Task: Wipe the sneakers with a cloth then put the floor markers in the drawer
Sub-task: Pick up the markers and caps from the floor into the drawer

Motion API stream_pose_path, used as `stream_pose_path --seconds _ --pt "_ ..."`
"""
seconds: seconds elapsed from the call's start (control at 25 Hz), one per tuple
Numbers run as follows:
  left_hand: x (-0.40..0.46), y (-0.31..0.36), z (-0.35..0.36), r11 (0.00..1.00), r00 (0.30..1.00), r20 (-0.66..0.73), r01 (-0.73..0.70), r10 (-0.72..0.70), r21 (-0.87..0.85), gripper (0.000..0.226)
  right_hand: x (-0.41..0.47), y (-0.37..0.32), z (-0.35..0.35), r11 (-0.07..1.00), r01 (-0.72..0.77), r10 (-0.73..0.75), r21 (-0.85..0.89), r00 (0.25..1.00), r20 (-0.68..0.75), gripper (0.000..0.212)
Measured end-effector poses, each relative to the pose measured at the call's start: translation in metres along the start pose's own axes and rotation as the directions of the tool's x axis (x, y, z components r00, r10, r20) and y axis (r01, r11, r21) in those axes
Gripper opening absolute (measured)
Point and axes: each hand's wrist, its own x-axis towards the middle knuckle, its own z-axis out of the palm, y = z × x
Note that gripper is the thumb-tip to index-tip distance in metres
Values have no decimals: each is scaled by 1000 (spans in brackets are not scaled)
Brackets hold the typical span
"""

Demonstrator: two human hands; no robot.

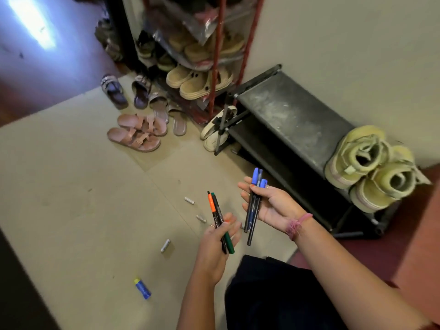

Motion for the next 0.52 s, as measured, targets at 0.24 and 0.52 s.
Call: stream_pose_path --seconds 0.24,0.52 --pt "-71 0 90 962 939 264 168 -223 214 29 -113 -28 -22 984 120 -124 128 992 24 28" --pt "-129 -42 162 915 847 405 205 -344 348 33 -229 -31 -75 941 315 -292 126 941 -173 24"
